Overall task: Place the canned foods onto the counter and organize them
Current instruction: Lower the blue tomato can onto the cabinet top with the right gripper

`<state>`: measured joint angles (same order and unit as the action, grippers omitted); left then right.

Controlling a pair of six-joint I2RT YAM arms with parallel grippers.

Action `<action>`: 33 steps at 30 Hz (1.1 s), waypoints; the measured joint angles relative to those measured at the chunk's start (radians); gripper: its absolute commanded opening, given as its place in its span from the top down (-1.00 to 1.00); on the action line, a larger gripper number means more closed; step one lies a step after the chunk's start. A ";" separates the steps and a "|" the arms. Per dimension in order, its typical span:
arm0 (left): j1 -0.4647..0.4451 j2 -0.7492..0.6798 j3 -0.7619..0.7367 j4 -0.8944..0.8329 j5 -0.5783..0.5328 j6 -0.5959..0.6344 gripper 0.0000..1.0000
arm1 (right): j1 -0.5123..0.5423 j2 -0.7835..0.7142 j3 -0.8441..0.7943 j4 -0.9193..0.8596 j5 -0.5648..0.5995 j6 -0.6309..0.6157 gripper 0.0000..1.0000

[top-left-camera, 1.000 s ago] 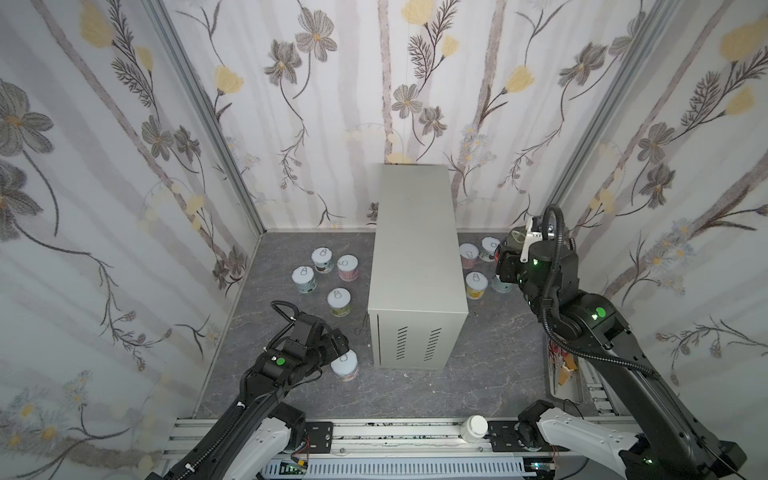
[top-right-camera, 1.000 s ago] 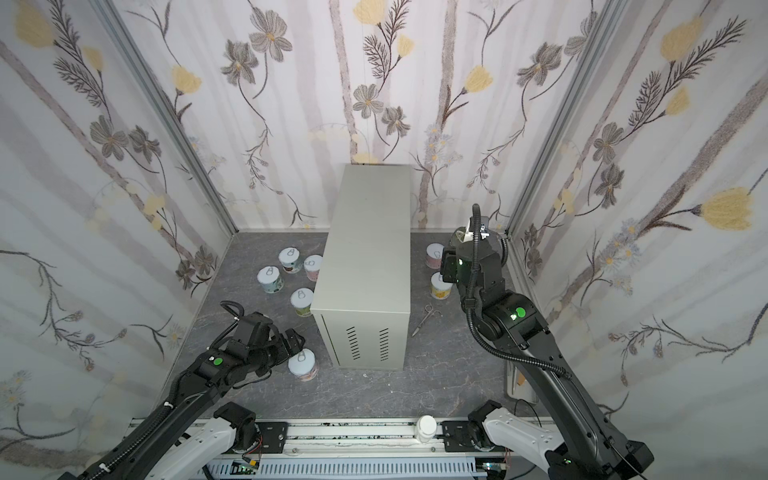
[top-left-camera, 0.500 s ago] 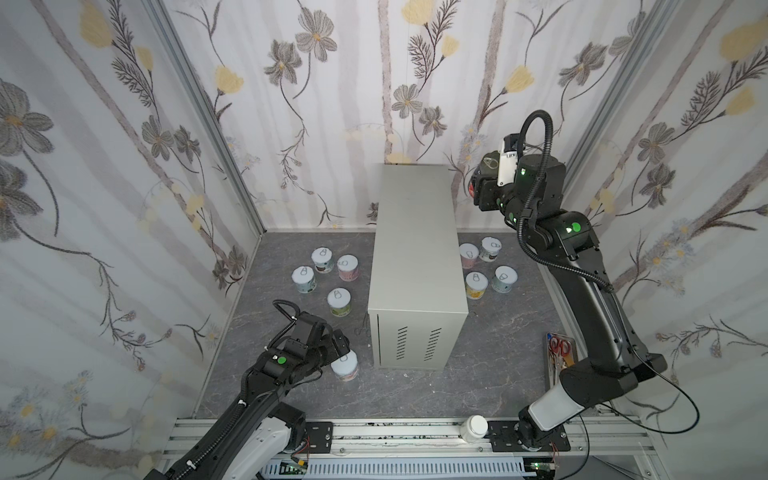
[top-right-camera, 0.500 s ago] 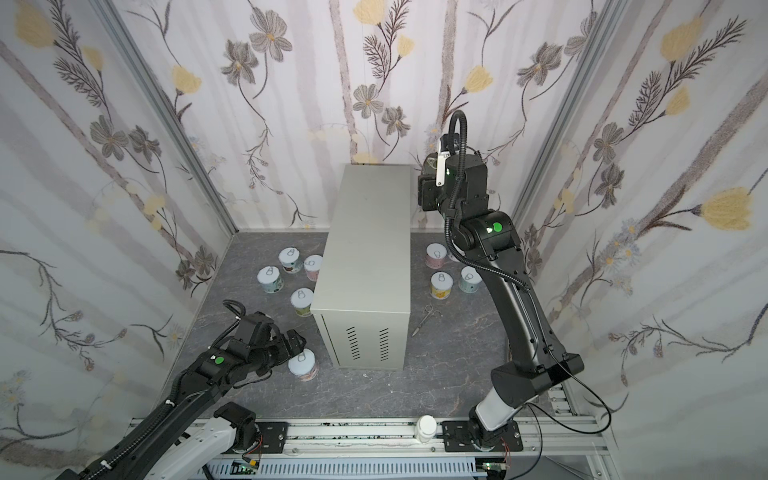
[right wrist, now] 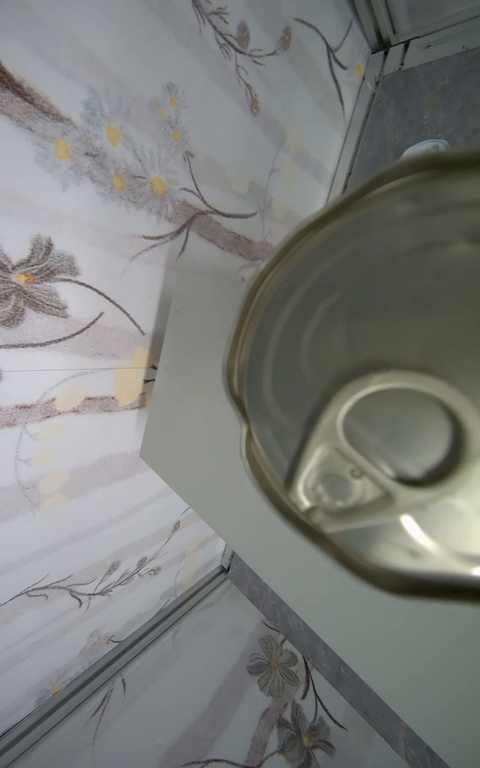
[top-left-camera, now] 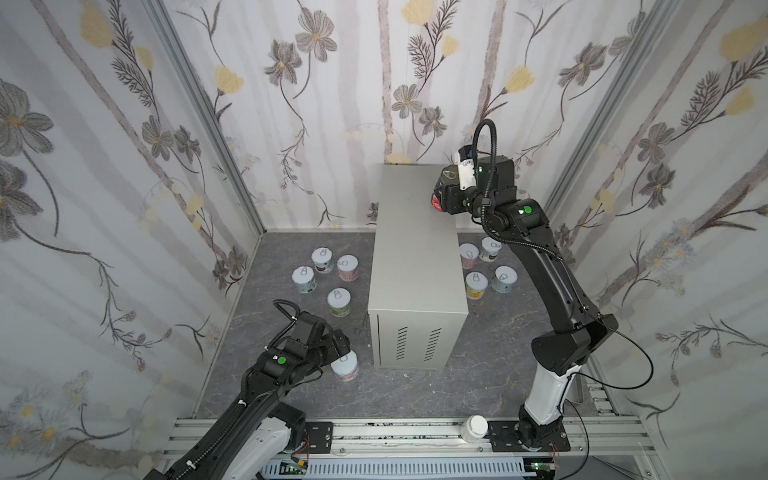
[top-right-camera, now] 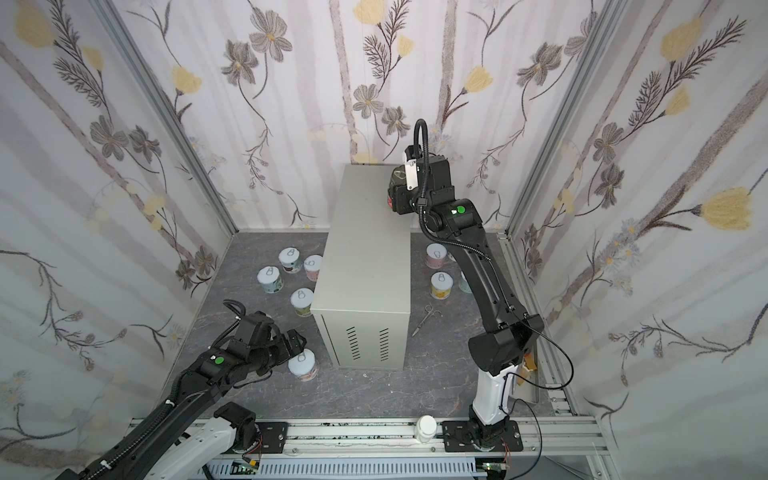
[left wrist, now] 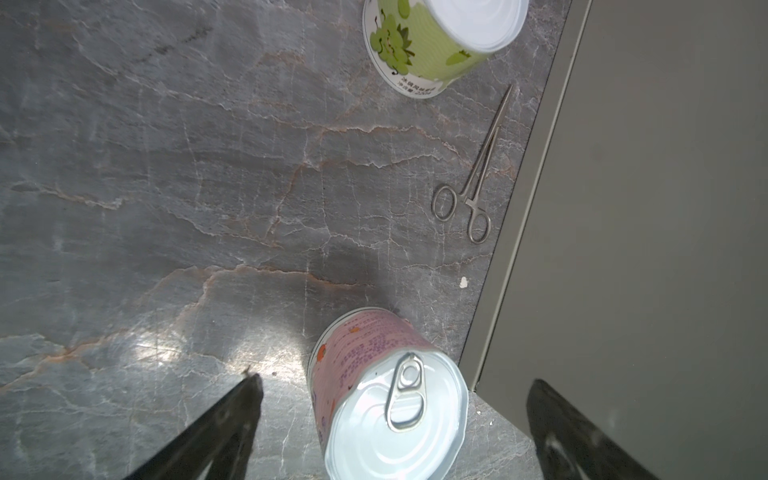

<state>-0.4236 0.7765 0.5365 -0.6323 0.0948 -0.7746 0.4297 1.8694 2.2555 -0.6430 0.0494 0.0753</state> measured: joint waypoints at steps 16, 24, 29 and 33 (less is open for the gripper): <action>-0.001 -0.002 0.000 0.000 -0.005 0.000 -1.00 | 0.002 0.045 0.005 0.069 -0.035 -0.009 -0.28; -0.001 0.003 0.000 0.000 -0.005 0.000 -1.00 | 0.010 0.047 -0.003 0.087 -0.058 -0.030 -0.69; -0.002 0.000 0.000 0.000 -0.005 0.000 -1.00 | 0.014 0.027 -0.066 0.122 -0.073 -0.043 -0.71; -0.002 0.003 0.000 0.001 -0.005 0.001 -1.00 | 0.016 -0.041 -0.183 0.176 -0.084 -0.043 -0.72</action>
<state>-0.4255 0.7792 0.5365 -0.6315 0.0898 -0.7738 0.4458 1.8282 2.0724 -0.4671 -0.0349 0.0322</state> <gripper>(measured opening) 0.998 0.855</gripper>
